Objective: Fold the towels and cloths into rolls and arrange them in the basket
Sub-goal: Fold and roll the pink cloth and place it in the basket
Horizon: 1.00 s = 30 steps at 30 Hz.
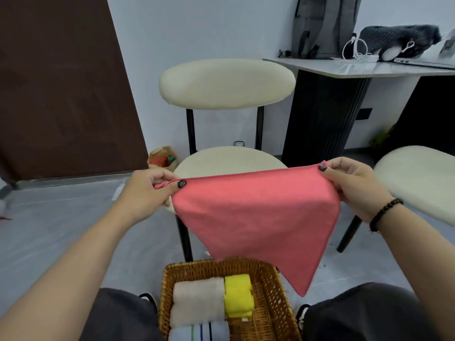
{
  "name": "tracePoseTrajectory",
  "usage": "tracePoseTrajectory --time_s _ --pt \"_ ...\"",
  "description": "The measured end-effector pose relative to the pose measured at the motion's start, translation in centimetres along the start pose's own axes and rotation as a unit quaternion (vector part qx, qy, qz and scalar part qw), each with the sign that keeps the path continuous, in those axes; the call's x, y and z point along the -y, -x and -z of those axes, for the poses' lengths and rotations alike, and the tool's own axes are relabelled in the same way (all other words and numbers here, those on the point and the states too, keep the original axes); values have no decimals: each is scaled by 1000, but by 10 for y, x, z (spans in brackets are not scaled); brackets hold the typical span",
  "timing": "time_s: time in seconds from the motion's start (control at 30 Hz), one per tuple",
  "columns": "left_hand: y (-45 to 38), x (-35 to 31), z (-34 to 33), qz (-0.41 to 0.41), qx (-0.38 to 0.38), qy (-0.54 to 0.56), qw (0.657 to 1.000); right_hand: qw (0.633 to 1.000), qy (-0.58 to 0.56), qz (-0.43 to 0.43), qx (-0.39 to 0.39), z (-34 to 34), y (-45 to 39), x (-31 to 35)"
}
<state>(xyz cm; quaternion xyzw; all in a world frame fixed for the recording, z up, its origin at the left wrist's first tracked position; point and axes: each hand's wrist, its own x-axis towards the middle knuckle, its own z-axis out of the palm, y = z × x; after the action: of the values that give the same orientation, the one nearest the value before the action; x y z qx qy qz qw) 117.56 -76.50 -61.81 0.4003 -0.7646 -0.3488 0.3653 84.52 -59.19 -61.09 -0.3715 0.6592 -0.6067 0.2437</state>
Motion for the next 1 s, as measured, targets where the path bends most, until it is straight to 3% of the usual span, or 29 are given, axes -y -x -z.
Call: tracePoseTrajectory --time_s 0.17,0.37,0.47,0.57,0.7,0.87,1.0 --pt "-12 -25 20 20 8 17 1000 990 49 -50 122 9 -11 32" --pt "-59 -19 5 91 54 68 992 981 63 -141 118 -31 -54 44" --pt "-101 -30 6 84 18 83 993 993 70 -84 44 -50 -92 61" --pt "-148 -68 26 28 -63 118 991 1000 -18 10 -21 -57 -132 105" --pt "-189 -139 61 -51 -132 163 976 987 -116 103 -41 -45 -150 173" --pt "-175 -173 82 -114 -82 148 979 980 -121 161 -2 -18 -123 198" --pt "-126 -139 65 -50 -26 104 993 985 -121 117 46 -2 -86 158"
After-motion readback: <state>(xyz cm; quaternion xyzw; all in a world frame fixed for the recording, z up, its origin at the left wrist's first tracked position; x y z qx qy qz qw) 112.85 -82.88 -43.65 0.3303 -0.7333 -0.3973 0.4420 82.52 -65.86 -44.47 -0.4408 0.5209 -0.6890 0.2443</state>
